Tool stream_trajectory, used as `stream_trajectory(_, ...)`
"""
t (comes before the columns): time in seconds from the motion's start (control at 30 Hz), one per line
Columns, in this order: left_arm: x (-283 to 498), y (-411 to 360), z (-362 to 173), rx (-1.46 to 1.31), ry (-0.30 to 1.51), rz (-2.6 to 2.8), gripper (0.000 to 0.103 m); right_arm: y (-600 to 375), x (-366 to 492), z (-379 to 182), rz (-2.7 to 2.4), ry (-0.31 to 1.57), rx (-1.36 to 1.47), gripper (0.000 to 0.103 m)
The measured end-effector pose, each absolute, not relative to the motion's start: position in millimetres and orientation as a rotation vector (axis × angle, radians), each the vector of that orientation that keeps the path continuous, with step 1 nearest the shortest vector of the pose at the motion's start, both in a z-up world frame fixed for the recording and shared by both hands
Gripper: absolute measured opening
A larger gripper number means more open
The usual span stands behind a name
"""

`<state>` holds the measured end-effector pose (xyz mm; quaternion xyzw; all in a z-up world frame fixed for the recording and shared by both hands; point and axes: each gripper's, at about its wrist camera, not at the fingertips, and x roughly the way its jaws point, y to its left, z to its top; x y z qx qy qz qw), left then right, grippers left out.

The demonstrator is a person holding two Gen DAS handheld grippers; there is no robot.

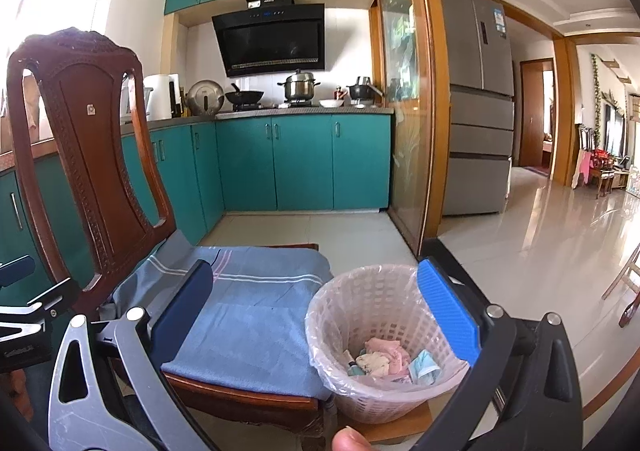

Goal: Collect trash

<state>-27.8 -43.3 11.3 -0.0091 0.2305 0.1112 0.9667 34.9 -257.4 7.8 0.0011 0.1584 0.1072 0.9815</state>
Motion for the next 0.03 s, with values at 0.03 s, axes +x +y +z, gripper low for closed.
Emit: stream_trajectory(0.03, -26.3, -41.1, 9.4, -0.021, 0.474, 0.232, 0.1, -256.1, 35.8, 7.3, 0.224, 0.324, 0.002, 0.1)
